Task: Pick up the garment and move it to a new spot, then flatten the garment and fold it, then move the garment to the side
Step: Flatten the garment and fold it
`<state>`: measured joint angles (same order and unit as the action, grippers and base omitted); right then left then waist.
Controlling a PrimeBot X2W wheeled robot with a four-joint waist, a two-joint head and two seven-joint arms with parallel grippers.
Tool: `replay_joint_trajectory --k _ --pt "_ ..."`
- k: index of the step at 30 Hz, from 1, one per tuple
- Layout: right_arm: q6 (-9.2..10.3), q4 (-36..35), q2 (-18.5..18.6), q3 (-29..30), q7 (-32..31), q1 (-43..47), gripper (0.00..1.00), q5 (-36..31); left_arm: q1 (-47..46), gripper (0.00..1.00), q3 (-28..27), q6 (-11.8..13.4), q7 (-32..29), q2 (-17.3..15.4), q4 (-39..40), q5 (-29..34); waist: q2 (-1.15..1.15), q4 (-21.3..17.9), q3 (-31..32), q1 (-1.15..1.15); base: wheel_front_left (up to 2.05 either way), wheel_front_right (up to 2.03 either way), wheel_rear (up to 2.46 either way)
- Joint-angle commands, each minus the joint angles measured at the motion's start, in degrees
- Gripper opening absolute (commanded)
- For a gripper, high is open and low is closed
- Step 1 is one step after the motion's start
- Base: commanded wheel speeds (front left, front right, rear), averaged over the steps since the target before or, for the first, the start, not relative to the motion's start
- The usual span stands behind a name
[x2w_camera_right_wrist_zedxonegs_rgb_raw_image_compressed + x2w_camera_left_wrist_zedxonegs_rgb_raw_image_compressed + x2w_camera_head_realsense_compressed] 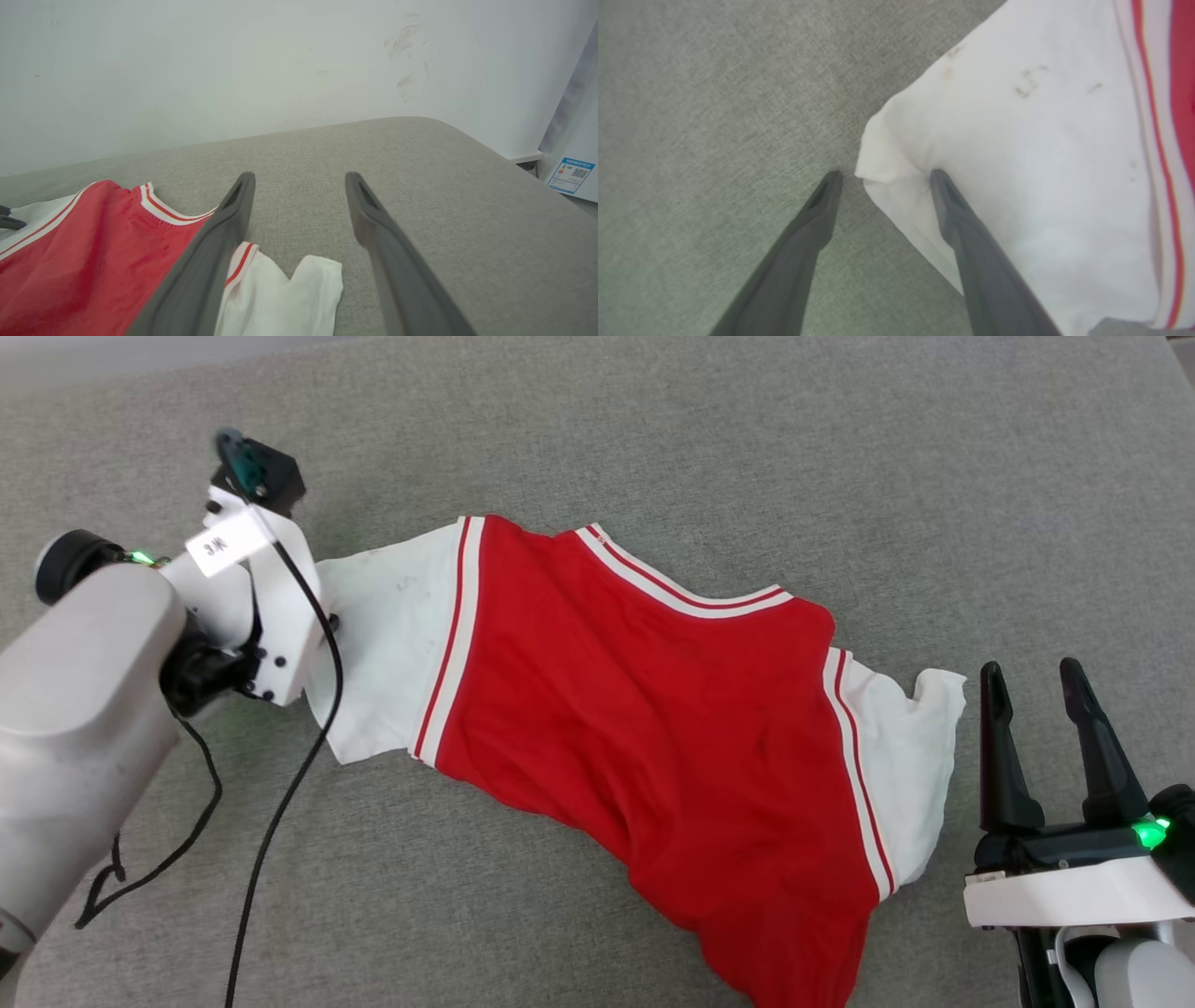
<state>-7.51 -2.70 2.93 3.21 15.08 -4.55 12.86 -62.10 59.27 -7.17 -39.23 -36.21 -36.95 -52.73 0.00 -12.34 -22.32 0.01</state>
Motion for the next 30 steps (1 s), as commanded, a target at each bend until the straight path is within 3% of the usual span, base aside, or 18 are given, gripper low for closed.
replay_joint_trajectory --k 1,2,10,14,23,30 --pt "0.04 0.0 -0.1 0.1 0.1 -0.6 1.0 -0.2 3.2 0.12 2.9 -0.5 0.0 1.3 -0.1 -0.3 0.0 0.3 0.2 -0.01 0.0 0.0 0.0" --pt "0.04 0.0 -0.1 0.2 0.1 -0.7 1.0 -0.3 2.8 0.0 3.7 -0.5 1.3 1.2 0.1 0.2 0.0 0.6 0.4 -0.01 0.0 0.0 0.0" --pt "0.04 0.4 -0.1 0.6 0.1 0.5 1.0 -1.5 -2.2 0.0 5.1 -0.3 13.1 0.2 1.1 -0.8 0.0 2.9 2.8 -0.01 0.0 0.0 0.0" --pt "0.04 0.6 -0.1 0.9 0.1 0.9 1.0 -1.9 -2.2 0.0 4.4 -0.3 16.8 -1.7 -0.4 -2.5 0.0 4.2 4.2 -0.01 0.0 0.0 0.0" --pt "0.04 1.1 -0.1 0.9 0.1 0.8 1.0 -1.9 0.6 0.0 3.0 0.0 20.4 -6.1 -7.9 -5.6 0.0 5.3 4.9 -0.01 0.0 0.0 0.0" --pt "0.04 1.8 -0.1 1.3 0.1 0.5 1.0 -2.2 5.2 0.0 2.8 1.1 22.5 -5.5 -15.2 -7.2 0.0 4.2 4.1 -0.01 0.0 0.0 0.0"
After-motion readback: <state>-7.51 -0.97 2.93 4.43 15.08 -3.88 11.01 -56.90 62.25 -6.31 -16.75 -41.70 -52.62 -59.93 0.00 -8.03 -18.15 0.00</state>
